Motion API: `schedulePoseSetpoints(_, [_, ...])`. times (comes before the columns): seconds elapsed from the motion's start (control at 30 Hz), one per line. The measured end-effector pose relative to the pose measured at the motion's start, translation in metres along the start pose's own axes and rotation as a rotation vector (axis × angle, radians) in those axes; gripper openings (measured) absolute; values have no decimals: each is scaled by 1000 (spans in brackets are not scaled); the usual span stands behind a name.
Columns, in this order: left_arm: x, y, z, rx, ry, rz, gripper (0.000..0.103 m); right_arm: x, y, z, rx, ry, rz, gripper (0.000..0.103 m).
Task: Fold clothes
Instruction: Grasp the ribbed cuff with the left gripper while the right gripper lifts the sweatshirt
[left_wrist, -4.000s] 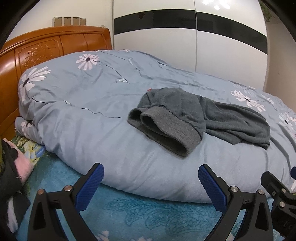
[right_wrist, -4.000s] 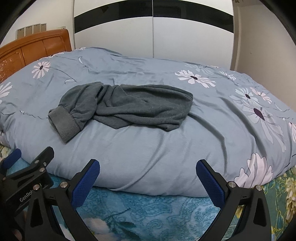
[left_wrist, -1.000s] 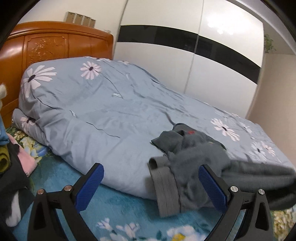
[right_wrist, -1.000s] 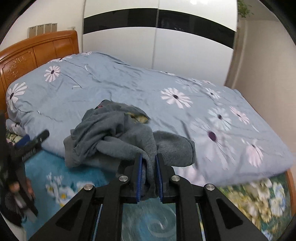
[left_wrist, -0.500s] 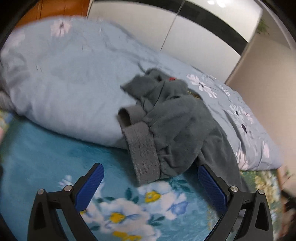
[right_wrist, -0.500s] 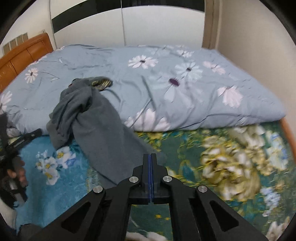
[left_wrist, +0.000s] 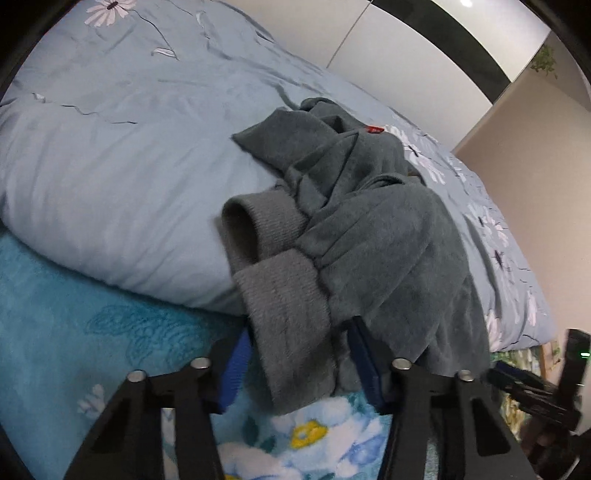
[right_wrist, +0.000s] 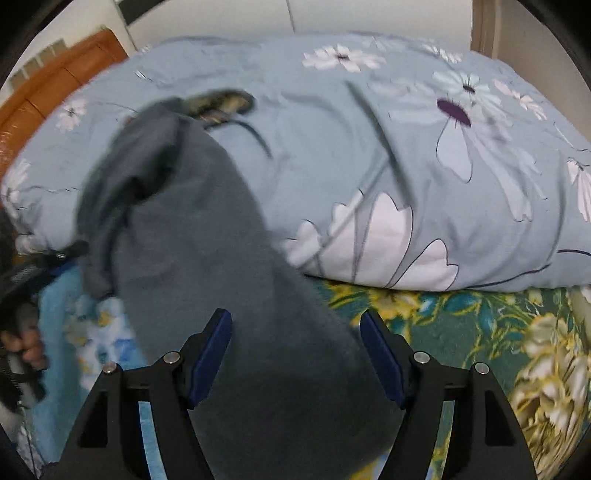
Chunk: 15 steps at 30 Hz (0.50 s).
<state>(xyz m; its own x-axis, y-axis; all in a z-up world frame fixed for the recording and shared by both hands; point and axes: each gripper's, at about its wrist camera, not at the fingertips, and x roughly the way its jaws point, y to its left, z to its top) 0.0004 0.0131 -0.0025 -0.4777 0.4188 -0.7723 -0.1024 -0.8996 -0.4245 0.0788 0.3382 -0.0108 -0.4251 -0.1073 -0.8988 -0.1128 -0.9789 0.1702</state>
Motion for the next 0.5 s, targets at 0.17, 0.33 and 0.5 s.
schedulePoseSetpoints(0.17, [0, -5, 6, 41, 27, -1, 20, 2, -13, -10, 63, 47, 68, 48])
schedulePoseSetpoints(0.33, [-19, -7, 9, 45, 5, -22, 7, -16, -13, -24, 91, 35, 73, 4])
schedulePoseSetpoints(0.5, [-70, -26, 26, 117, -99, -21, 5, -50, -16, -26, 118, -34, 14, 3])
